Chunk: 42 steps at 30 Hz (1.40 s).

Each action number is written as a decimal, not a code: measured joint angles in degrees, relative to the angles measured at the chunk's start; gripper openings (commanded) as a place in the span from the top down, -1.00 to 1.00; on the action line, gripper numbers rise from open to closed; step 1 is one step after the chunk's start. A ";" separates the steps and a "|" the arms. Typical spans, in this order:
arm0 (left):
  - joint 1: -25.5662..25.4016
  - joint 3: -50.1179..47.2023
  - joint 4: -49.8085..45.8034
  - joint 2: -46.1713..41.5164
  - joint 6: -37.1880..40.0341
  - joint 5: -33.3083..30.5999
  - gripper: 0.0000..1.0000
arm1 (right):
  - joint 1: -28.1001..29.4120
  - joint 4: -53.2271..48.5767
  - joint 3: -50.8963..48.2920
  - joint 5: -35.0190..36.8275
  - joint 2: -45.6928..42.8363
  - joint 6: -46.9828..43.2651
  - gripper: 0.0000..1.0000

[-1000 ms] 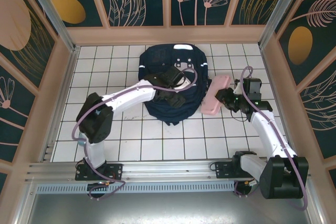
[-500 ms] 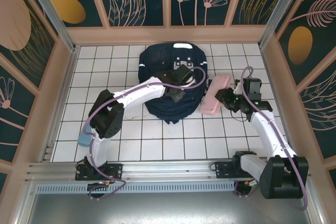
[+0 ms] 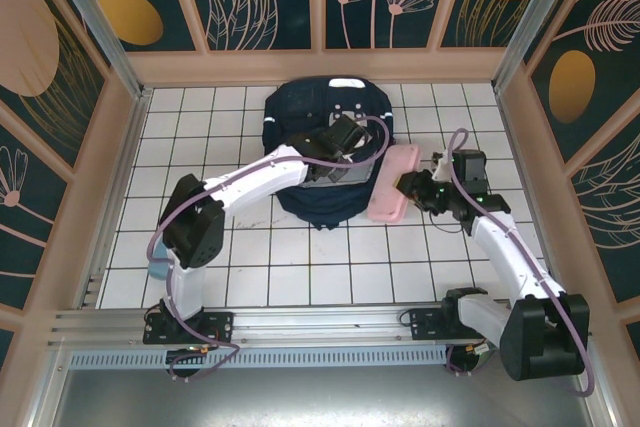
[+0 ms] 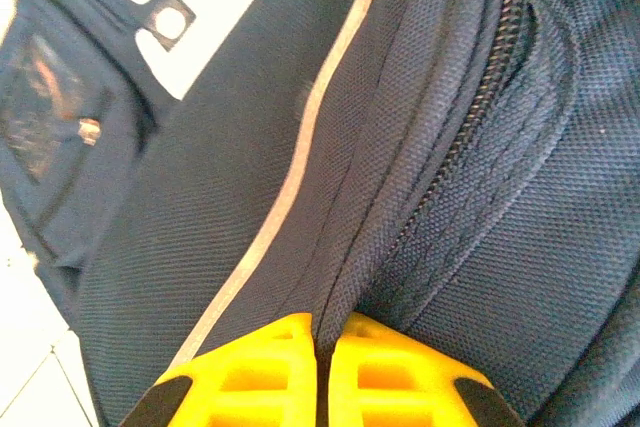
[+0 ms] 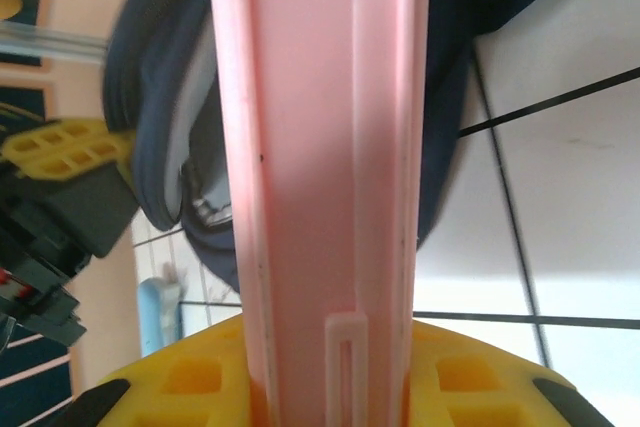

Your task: Pack books, pencil case, and school supplies into a backpack

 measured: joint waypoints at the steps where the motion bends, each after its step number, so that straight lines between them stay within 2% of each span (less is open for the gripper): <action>1: 0.15 -0.66 1.16 -1.07 0.00 -0.33 0.99 | 1.01 1.29 -0.46 -0.66 0.50 0.68 0.60; 9: 0.87 -3.28 6.54 -4.42 0.42 -2.29 1.00 | 8.76 12.50 -2.82 -3.78 8.09 8.02 0.60; 14: 0.87 -3.48 7.17 -4.42 0.46 -2.47 1.00 | 12.44 22.58 -2.71 -3.34 14.32 16.11 0.62; 17: 0.87 -3.48 7.74 -4.42 0.46 -2.49 1.00 | 14.71 26.53 0.17 -2.40 20.04 20.63 0.62; 22: 0.87 -3.50 7.85 -4.50 0.42 -2.47 1.00 | 17.75 30.77 10.58 0.42 31.89 25.22 0.62; 25: 0.87 -3.80 8.17 -4.85 0.37 -2.43 1.00 | 18.27 32.83 15.30 3.56 36.96 27.32 0.62; 29: 0.87 -5.05 8.98 -6.10 -0.20 -1.36 1.00 | 18.82 38.66 15.80 8.63 40.57 31.56 0.62; 33: 0.92 -5.88 9.55 -6.93 -0.98 -0.70 1.00 | 21.00 45.48 15.80 16.31 43.06 36.20 0.60; 42: 1.25 -7.02 10.03 -7.87 -2.64 1.22 1.00 | 24.94 57.42 17.25 32.85 49.75 40.65 0.49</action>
